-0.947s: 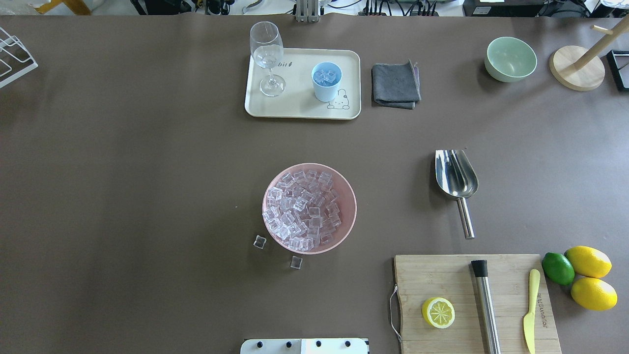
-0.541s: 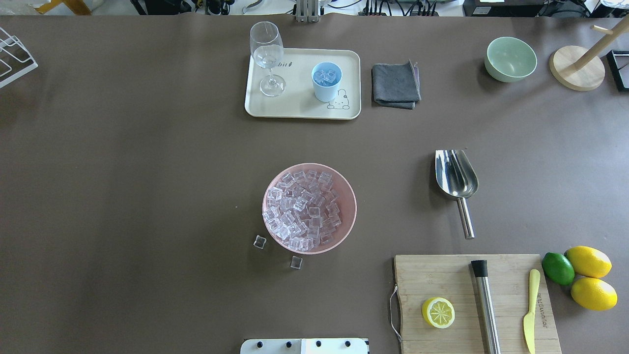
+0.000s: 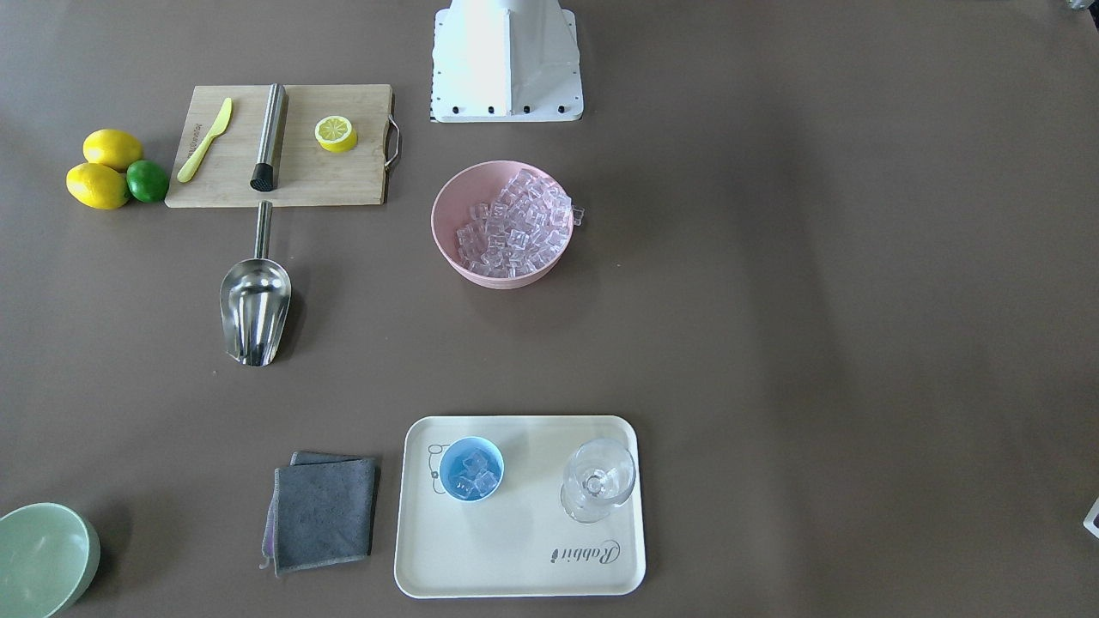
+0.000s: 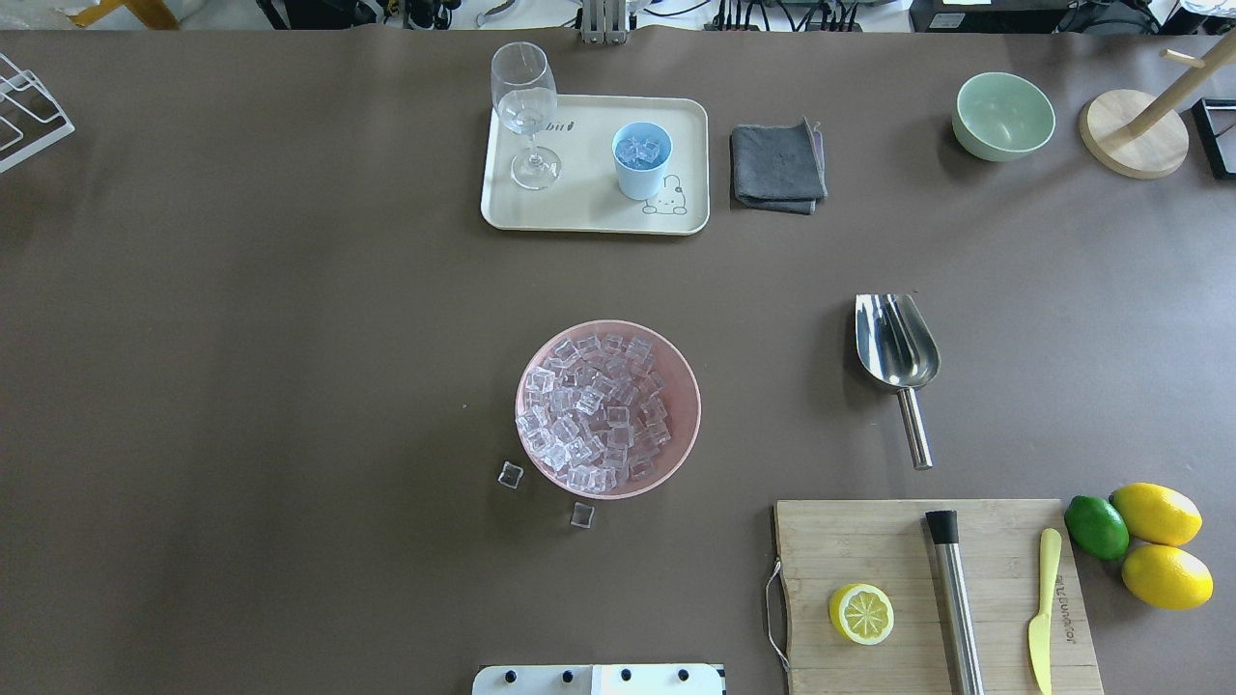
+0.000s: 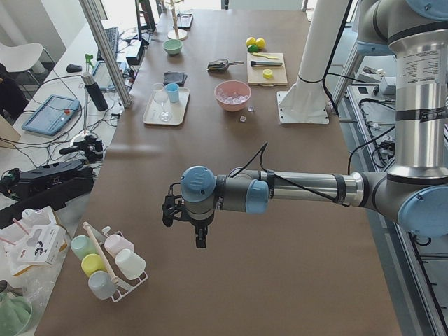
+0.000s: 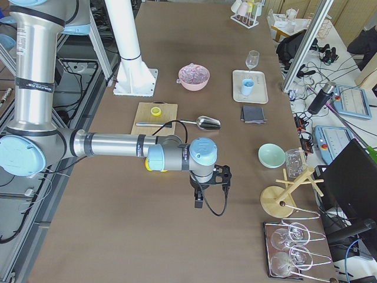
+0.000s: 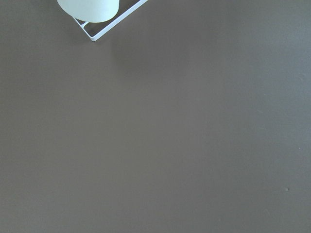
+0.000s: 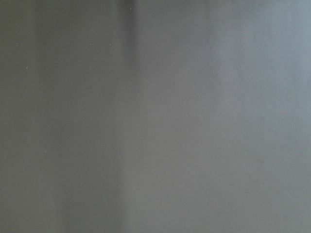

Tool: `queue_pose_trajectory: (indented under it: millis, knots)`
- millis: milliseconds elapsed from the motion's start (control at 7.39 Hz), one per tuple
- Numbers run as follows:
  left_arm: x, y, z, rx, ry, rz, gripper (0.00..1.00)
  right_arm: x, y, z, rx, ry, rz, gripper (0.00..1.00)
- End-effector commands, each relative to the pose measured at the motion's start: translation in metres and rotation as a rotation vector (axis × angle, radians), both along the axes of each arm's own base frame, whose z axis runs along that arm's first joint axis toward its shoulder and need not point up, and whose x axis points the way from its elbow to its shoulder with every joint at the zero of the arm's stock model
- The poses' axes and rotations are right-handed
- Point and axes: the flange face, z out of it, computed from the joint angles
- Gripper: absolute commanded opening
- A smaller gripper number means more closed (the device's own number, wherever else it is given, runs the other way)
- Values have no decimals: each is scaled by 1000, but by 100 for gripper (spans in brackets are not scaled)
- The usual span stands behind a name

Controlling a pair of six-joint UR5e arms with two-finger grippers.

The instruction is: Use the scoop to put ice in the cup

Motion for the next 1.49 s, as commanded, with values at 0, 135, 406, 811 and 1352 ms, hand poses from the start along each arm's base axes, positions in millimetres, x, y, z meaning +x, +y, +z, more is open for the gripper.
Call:
queue_pose_trajectory:
  millis: [0, 135, 406, 811, 1352]
  knots:
    - [0, -1, 1, -2, 0, 0, 98, 0, -1, -4, 34, 7, -19, 100]
    - [0, 0, 2, -4, 0, 0, 98, 1, -2, 1, 48, 18, -27, 100]
    - [0, 0, 2, -4, 0, 0, 98, 1, 0, 5, 34, 23, -20, 100]
    - [0, 0, 2, -4, 0, 0, 98, 1, 2, 25, 56, 24, -88, 100]
    - [0, 0, 2, -4, 2, 0, 98, 12, 6, 37, 35, 22, -70, 100]
